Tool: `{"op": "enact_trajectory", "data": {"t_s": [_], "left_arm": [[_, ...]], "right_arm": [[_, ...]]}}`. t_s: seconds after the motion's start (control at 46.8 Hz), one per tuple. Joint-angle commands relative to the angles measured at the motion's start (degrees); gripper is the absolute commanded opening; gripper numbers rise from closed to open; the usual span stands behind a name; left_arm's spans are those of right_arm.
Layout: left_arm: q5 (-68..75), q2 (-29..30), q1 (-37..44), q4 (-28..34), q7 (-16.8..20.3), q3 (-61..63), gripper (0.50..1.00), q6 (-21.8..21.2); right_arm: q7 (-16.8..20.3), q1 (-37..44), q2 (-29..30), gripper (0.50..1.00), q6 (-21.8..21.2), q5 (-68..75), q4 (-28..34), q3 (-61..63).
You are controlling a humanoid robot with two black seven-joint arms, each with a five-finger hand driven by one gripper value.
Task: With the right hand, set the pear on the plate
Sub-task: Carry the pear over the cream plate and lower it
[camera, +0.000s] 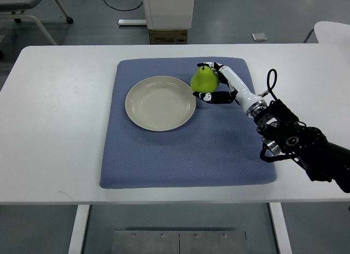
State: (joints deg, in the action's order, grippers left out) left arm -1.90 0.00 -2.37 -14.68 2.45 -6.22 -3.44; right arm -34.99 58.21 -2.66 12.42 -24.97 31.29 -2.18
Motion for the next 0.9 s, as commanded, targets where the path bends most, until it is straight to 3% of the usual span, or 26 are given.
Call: {"op": "enact_trajectory", "data": {"t_s": [0.0,0.62,0.876], "left_arm": [[-0.03,0.0,-0.01,0.0,0.01,-0.02,1.0,0.01],[-0.03,0.0,-0.01,0.0,0.01,-0.02,1.0,0.01],[-0.03,0.0,-0.01,0.0,0.01,-0.02,1.0,0.01]], "right_arm": [[-0.01,1.99,1.25,0.5,-0.38,0.01,0.17,-0.02],[-0.01,4.01,2.66,0.5,-1.26,-0.17,2.54,-0.81],[3.0,3.84,2.66,0.5,-3.28,0.19,6.94,-0.81]]}}
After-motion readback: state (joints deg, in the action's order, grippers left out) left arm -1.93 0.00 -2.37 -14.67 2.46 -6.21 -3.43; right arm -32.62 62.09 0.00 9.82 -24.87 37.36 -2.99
